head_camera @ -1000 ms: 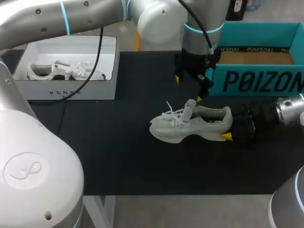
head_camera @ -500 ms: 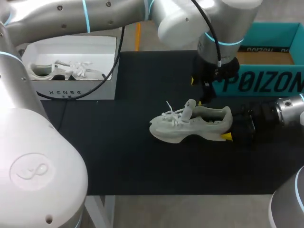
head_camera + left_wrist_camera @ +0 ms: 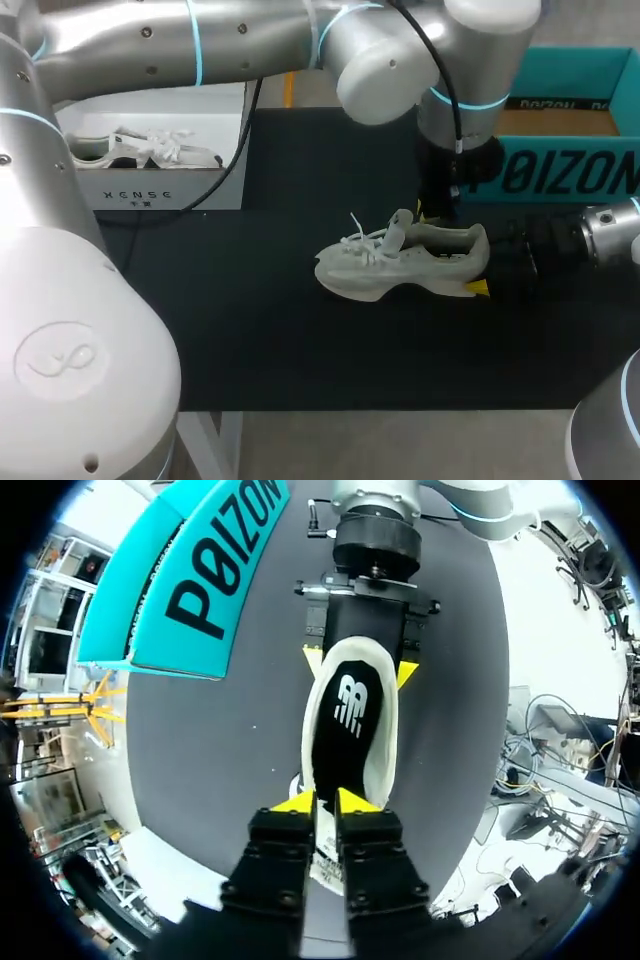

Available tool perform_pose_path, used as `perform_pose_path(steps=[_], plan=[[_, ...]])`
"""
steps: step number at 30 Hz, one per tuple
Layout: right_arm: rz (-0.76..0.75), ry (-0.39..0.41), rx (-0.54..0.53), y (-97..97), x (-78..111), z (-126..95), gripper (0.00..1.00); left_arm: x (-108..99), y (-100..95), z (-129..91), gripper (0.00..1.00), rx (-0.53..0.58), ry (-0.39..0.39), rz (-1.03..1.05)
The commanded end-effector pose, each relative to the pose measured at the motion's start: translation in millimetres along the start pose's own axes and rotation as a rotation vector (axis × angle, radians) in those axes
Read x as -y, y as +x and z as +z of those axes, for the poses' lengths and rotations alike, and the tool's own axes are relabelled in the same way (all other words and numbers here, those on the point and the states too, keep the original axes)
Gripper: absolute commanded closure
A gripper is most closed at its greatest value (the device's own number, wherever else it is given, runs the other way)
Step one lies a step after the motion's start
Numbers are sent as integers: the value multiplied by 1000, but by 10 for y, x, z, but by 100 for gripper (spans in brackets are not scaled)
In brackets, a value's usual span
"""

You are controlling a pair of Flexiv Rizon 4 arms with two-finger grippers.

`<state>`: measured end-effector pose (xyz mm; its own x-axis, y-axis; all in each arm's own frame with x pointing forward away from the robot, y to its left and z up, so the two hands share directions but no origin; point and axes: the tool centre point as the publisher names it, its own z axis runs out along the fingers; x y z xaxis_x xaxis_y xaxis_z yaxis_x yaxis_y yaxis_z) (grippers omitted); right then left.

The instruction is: Take the shoe out of the shoebox, open the shoe tongue, remove and reinsert the insole, then place the shoe into the shoebox

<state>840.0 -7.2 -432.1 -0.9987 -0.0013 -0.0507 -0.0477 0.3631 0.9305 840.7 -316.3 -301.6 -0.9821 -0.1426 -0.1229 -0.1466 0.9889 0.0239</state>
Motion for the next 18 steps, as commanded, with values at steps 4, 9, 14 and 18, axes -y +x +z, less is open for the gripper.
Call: perform_pose_path(steps=[4, 9, 14, 18], plan=[[0, 3, 2, 0, 12, 22, 100, 228, 107, 315, 100, -19, -21, 24], [0, 3, 2, 0, 12, 22, 100, 223, 156, 374, 100, -34, -23, 28], [0, 3, 2, 0, 12, 22, 100, 176, 196, 436, 100, -41, -28, 24], [0, 3, 2, 0, 12, 22, 100, 165, 245, 494, 100, -57, -43, 32]])
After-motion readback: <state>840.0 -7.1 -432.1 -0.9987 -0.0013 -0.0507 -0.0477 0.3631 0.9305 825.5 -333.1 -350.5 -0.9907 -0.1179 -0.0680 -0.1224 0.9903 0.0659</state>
